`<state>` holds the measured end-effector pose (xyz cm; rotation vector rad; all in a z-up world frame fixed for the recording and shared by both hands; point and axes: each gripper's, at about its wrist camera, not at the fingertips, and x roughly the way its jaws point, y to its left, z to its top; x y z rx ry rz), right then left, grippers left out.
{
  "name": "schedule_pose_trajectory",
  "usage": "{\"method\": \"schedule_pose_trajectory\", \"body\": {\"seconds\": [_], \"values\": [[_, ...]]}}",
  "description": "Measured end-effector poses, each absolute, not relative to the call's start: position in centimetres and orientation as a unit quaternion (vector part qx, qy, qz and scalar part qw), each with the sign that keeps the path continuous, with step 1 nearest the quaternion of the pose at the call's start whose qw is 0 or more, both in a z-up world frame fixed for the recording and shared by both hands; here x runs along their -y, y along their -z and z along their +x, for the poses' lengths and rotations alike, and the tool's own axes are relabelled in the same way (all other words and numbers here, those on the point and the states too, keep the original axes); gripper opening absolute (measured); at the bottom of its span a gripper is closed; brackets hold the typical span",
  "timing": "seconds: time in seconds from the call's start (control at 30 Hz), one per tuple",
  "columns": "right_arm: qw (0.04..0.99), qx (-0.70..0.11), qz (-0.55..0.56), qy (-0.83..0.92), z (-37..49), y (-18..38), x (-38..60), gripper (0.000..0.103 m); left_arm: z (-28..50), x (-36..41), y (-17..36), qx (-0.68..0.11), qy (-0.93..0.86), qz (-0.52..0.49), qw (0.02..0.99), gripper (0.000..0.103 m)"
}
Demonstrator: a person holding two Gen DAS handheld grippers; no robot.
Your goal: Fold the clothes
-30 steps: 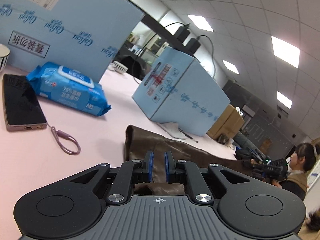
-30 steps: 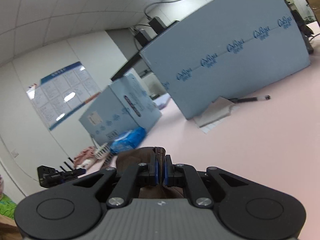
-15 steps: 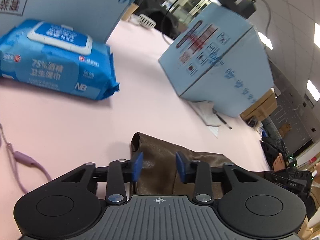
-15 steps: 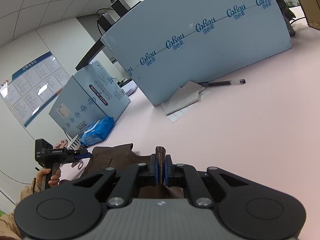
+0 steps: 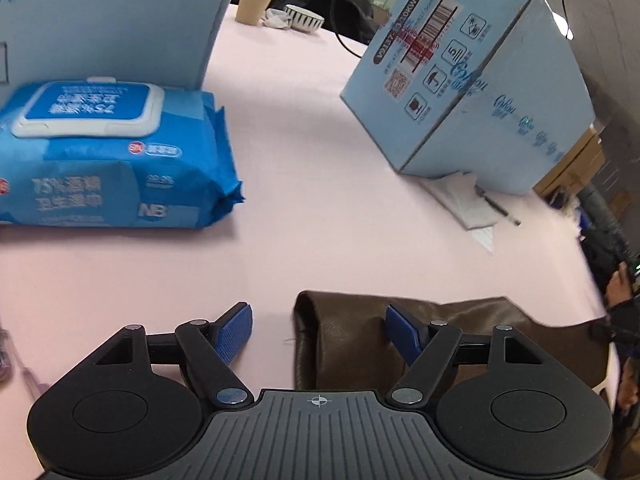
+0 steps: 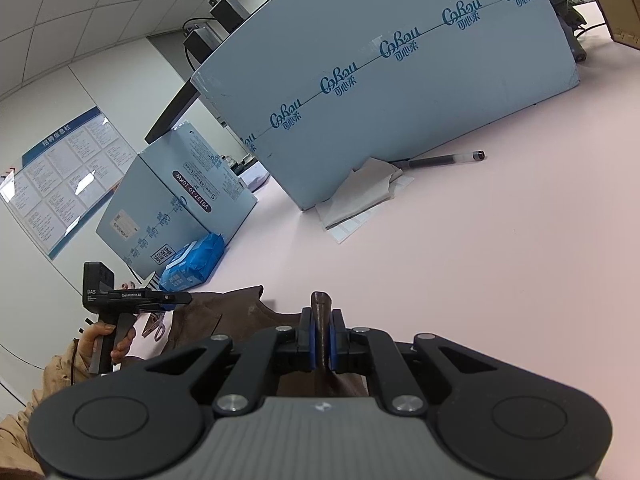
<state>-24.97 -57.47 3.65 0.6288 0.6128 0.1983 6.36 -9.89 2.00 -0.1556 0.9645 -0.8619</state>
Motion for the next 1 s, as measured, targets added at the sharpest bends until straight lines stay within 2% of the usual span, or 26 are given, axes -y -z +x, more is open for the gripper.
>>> {"method": "schedule_pose_trajectory", "body": {"seconds": [0.07, 0.13, 0.3, 1.0], "values": [[0.900, -0.296, 0.305, -0.096, -24.8, -3.6, 57.5, 0.007, 6.7, 10.2, -1.8, -0.453, 0.414, -0.081, 0.785, 0.051], [0.900, -0.298, 0.305, -0.094, -24.7, -3.6, 57.5, 0.008, 6.9, 10.4, -1.5, -0.459, 0.426, -0.089, 0.775, 0.010], [0.900, -0.299, 0.306, -0.087, -24.6, -3.6, 57.8, 0.008, 6.2, 10.7, -1.8, -0.428, 0.453, -0.084, 0.777, 0.004], [0.919, -0.226, 0.296, -0.128, -21.9, -7.3, 56.9, 0.007, 2.4, 3.1, -6.2, -0.262, 0.481, -0.158, 0.822, 0.004]]}}
